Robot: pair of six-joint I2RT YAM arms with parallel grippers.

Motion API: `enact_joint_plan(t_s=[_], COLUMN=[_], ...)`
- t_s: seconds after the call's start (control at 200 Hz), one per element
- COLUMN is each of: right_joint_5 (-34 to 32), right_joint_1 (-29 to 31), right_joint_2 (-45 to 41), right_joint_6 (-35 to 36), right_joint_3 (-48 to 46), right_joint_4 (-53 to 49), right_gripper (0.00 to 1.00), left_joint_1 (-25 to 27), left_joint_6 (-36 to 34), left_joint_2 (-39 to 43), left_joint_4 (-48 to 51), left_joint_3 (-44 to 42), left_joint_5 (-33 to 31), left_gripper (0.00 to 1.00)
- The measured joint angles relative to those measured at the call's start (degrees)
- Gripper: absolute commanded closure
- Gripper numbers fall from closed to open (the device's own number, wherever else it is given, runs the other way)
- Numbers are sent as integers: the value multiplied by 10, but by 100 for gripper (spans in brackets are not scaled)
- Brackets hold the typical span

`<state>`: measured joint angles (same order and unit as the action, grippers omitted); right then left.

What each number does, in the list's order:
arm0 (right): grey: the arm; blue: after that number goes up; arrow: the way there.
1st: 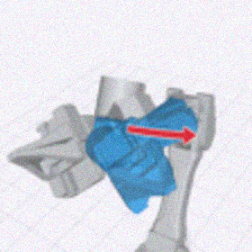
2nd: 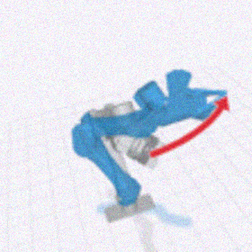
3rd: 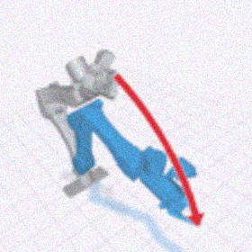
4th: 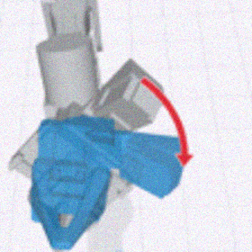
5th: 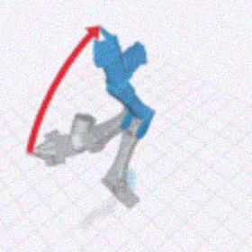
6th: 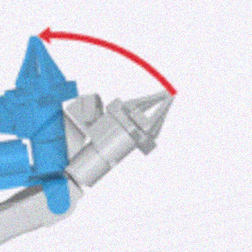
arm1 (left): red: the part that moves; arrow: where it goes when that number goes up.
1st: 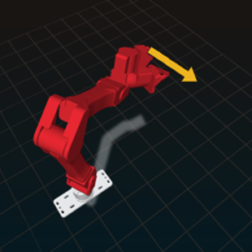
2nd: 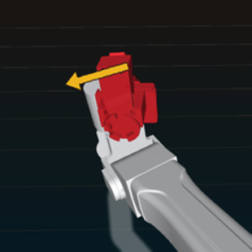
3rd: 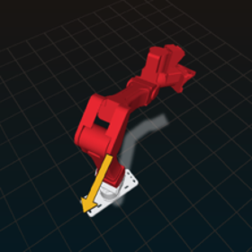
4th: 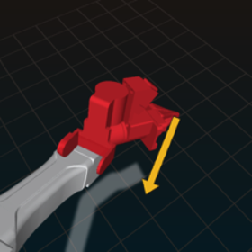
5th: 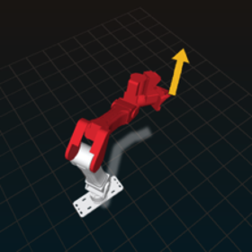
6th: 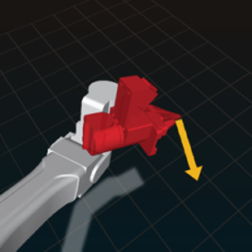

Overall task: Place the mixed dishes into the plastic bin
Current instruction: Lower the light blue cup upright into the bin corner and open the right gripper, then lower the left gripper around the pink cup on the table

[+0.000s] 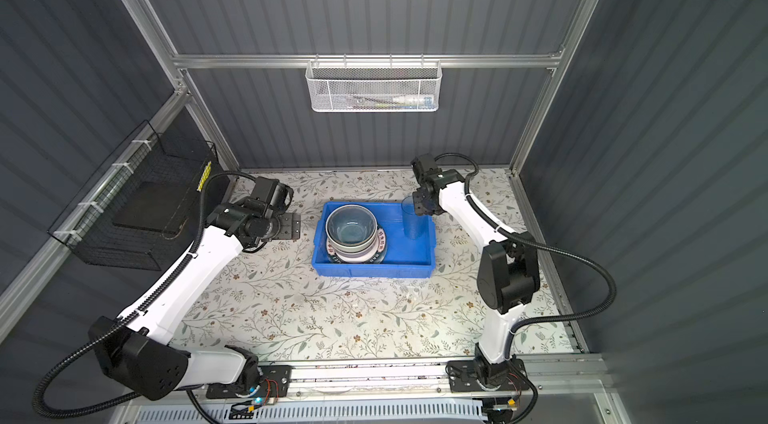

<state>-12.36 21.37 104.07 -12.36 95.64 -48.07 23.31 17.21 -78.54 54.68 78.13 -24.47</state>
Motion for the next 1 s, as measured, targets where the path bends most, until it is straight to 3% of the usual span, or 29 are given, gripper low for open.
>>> enact_joint_plan(t_s=[0.46, 0.796, 1.001], right_joint_5=[85, 127, 138], right_joint_1=[2, 5, 7], right_joint_2=[-143, -172, -176], right_joint_6=[-7, -9, -11], right_joint_3=[-82, -143, -171], right_joint_4=[29, 55, 66], right_gripper=[34, 34, 34], left_joint_1=[-86, -153, -171], left_joint_6=[-39, -72, -85], left_joint_2=[-87, -164, -208], left_joint_4=[0, -22, -39], left_joint_3=[62, 103, 121], left_joint_5=[-58, -102, -121], left_gripper=[22, 41, 43])
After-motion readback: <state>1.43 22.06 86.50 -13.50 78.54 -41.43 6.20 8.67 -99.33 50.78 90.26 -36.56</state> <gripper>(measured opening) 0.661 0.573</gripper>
